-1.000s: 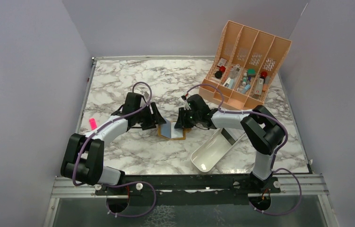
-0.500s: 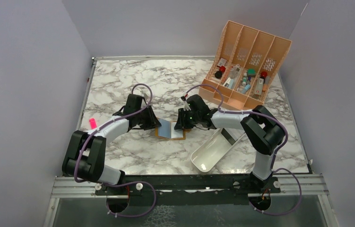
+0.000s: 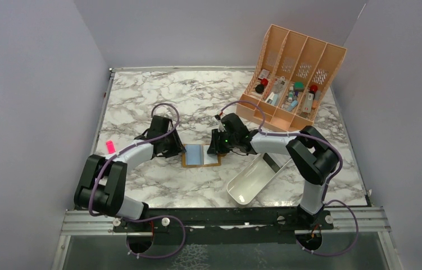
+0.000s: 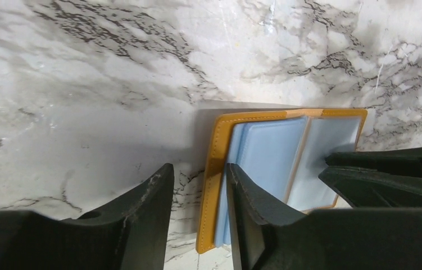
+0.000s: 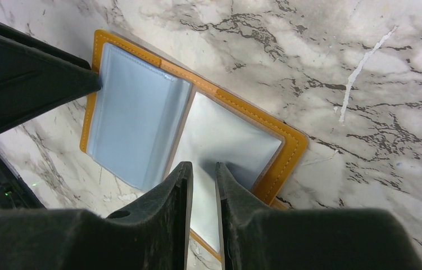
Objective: Put the credit cards into the card holder
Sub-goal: Open the card holder at the center of the board, then pick up the credit card from the storage box.
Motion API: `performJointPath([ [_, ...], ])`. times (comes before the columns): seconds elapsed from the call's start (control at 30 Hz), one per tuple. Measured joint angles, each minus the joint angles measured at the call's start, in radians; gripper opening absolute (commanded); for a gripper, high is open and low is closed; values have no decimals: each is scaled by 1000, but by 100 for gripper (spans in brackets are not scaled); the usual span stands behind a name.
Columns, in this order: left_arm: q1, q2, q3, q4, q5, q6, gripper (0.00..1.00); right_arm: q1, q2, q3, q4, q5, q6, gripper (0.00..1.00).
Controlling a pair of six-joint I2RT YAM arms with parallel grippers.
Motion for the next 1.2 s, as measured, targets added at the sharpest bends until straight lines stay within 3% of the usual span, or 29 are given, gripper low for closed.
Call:
performJointPath([
  [0.23, 1, -33, 6, -35, -5, 1, 46, 0, -29, -2, -34, 0, -5, 33],
  [0.47, 1, -98, 19, -44, 83, 0, 53, -1, -138, -2, -74, -1, -19, 37],
  [0.7, 1, -163, 60, -32, 216, 4, 47, -1, -235, -2, -126, 16, -66, 38],
  [0.87, 1, -145, 62, -18, 291, 9, 40, -1, -323, -2, -211, 92, -120, 39],
  [1.2, -10, -33, 66, -4, 388, 27, 39, -1, -478, 0, -443, 355, -319, 45],
])
